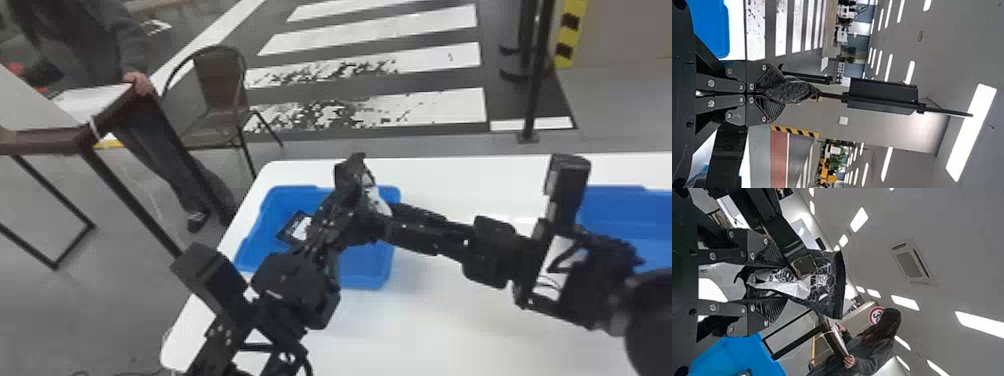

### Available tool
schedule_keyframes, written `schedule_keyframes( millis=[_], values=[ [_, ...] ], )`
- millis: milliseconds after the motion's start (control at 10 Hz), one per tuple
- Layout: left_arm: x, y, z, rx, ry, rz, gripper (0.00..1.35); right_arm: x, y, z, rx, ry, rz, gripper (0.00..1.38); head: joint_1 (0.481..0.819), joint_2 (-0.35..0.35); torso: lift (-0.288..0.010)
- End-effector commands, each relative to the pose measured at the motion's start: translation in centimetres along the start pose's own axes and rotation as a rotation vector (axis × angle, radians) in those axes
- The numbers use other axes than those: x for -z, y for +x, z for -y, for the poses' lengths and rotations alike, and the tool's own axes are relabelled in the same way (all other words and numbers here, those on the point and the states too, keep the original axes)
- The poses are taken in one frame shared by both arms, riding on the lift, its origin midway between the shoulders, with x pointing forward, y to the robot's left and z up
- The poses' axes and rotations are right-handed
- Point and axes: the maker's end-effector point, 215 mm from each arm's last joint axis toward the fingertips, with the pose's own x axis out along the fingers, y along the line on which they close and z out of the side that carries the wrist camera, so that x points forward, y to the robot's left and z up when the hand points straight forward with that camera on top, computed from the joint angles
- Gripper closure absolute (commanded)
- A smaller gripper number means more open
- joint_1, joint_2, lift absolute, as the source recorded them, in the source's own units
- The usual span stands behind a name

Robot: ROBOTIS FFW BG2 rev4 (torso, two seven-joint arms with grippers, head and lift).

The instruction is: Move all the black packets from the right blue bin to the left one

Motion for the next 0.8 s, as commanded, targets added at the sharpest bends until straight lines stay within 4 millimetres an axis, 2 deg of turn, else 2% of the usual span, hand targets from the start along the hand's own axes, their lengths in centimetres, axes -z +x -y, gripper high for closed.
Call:
schedule_keyframes(
  millis=[0,100,200,300,400,600,700],
  values=[
    [-1.1,-0.3,-0.8,-0.029,0.004,0.036,1.22,-0.6,-1.2,1.0,0.032,0.002,0.024,0.02,0.695,0.350,-0.140],
    [-1.8,-0.3,-2.0,-0.062,0.031,0.054,1.22,-1.1,-3.1,2.4,0.086,0.002,0.051,0.09,0.695,0.350,-0.140],
    [-1.2,0.1,-4.0,-0.111,0.130,0.038,1.22,-1.5,-5.4,3.6,0.154,0.006,0.088,0.18,0.695,0.350,-0.140],
    [2.1,1.3,-6.0,-0.141,0.206,-0.023,1.22,-1.9,-7.4,4.2,0.200,0.012,0.123,0.22,0.695,0.350,-0.140],
    [6.3,2.7,-8.2,-0.166,0.287,-0.097,1.22,-1.7,-8.3,4.2,0.219,0.021,0.135,0.24,0.695,0.333,-0.140],
    [10.9,5.5,-11.4,-0.195,0.423,-0.165,1.22,-1.1,-8.3,4.0,0.219,0.038,0.128,0.24,0.695,0.320,-0.140],
    [12.4,6.7,-12.7,-0.206,0.460,-0.185,1.22,-0.9,-8.4,4.0,0.220,0.044,0.126,0.24,0.695,0.324,-0.140]
  ],
)
